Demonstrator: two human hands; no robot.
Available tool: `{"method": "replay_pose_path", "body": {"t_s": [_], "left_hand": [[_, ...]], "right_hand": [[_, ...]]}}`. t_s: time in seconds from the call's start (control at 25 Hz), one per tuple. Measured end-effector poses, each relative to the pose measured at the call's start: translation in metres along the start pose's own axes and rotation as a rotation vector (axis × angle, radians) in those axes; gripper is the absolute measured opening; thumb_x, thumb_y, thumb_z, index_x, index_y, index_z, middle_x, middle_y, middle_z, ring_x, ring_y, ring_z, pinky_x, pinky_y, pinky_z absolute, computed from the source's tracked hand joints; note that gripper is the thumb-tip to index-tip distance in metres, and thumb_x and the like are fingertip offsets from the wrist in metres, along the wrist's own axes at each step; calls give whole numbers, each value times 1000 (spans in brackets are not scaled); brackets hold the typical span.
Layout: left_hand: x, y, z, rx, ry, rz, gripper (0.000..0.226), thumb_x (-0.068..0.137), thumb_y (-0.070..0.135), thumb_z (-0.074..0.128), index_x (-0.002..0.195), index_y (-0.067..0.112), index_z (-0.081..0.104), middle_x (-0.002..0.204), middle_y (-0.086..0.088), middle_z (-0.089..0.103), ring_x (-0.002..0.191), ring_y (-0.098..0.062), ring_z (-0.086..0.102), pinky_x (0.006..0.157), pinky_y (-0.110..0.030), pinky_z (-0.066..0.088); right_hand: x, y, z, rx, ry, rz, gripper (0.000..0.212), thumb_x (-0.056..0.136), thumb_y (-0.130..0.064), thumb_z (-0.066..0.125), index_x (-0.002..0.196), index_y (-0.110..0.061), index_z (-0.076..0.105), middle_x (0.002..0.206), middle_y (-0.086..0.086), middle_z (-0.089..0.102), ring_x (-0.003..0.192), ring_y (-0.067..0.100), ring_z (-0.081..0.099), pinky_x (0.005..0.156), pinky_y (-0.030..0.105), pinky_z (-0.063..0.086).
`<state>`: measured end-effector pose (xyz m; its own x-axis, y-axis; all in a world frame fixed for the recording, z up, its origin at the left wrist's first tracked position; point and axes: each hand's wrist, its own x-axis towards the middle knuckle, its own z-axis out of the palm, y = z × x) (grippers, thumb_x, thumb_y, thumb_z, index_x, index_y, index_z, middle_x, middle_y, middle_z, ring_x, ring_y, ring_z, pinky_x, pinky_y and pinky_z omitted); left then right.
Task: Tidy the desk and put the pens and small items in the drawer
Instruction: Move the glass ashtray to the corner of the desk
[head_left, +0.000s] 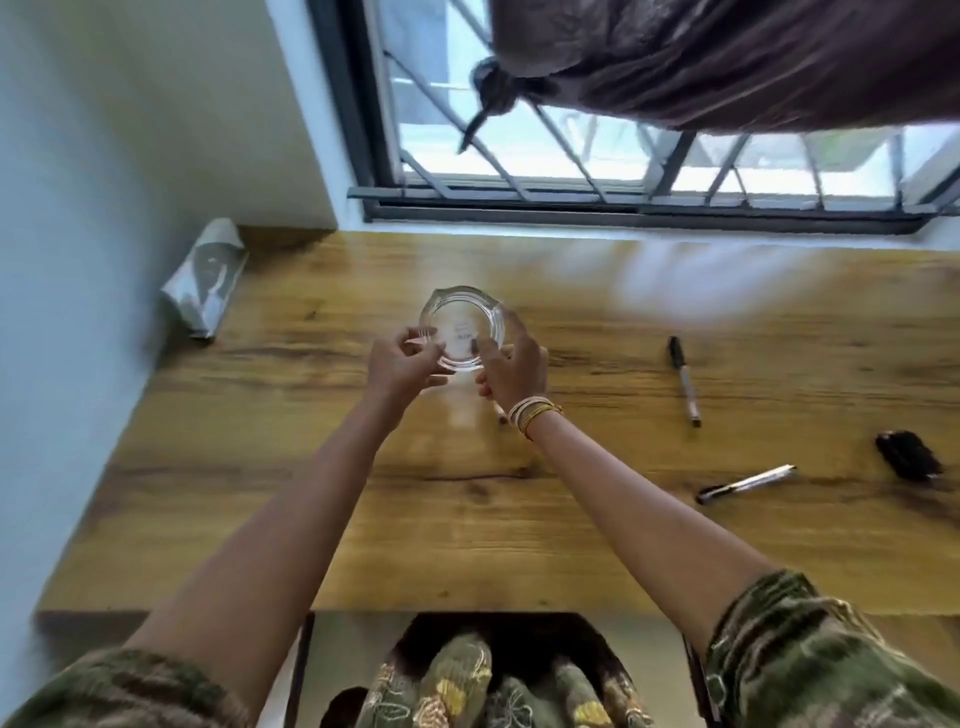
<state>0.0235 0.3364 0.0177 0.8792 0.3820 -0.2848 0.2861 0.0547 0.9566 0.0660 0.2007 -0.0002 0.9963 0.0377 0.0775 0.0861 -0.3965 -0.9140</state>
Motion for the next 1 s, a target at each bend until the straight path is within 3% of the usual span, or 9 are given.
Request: {"method": "replay_pose_path", "body": {"t_s": [0.12,0.24,0.36,0.52,0.6,0.76,0.88,1.0], "left_hand": [[-17,-15,-61,19,170,-20,12,90,3,58,102,3,60,79,-12,62,56,-17,65,51,-24,58],[-29,-29,-118,-3,339,-107,3,87,9,62,88,6,62,78,-16,64,51,-15,67,50,-26,58],[-36,-41,-163,-19,454,-174,22,84,16,66,98,0,63,80,-18,67,58,-21,70,61,-36,61],[-41,-52,-200,-74,606,-227,15,87,7,59,102,9,55,71,-6,64,47,-8,66,53,-26,58],[-40,-52,-209,-101,673,-236,15,88,9,61,98,14,51,66,-2,61,47,-7,63,64,-31,59],[-36,-47,-224,-107,758,-268,25,86,16,66,69,17,49,37,6,58,42,-9,62,72,-37,59],[-31,-50,-235,-84,805,-272,17,80,20,69,72,7,62,50,-5,63,49,-16,65,72,-40,61],[-27,-56,-243,-61,830,-289,17,79,17,69,84,1,71,58,-8,65,45,-13,64,66,-37,62]], "right_hand": [[-27,-23,52,35,-233,53,45,88,-22,56,132,-28,50,61,18,68,42,23,63,38,32,53],[-49,-40,107,34,-427,90,51,89,-23,56,138,-26,44,68,23,68,45,24,62,44,32,54],[-64,-55,157,-11,-557,97,44,91,-27,54,134,-25,46,65,18,67,46,25,63,48,39,58],[-75,-75,201,-110,-642,55,34,90,-25,49,124,-23,50,68,15,69,47,26,68,41,39,57],[-77,-81,214,-161,-669,22,31,90,-28,47,120,-23,51,67,14,69,47,25,68,40,36,56],[-75,-91,237,-220,-694,-17,30,89,-31,45,117,-23,52,62,10,68,43,21,66,37,31,54],[-73,-95,247,-227,-732,-29,42,88,-27,44,130,-27,47,68,12,69,47,21,68,40,33,56],[-72,-97,253,-226,-757,-20,49,90,-28,45,139,-26,41,70,12,70,49,20,69,41,30,55]]}}
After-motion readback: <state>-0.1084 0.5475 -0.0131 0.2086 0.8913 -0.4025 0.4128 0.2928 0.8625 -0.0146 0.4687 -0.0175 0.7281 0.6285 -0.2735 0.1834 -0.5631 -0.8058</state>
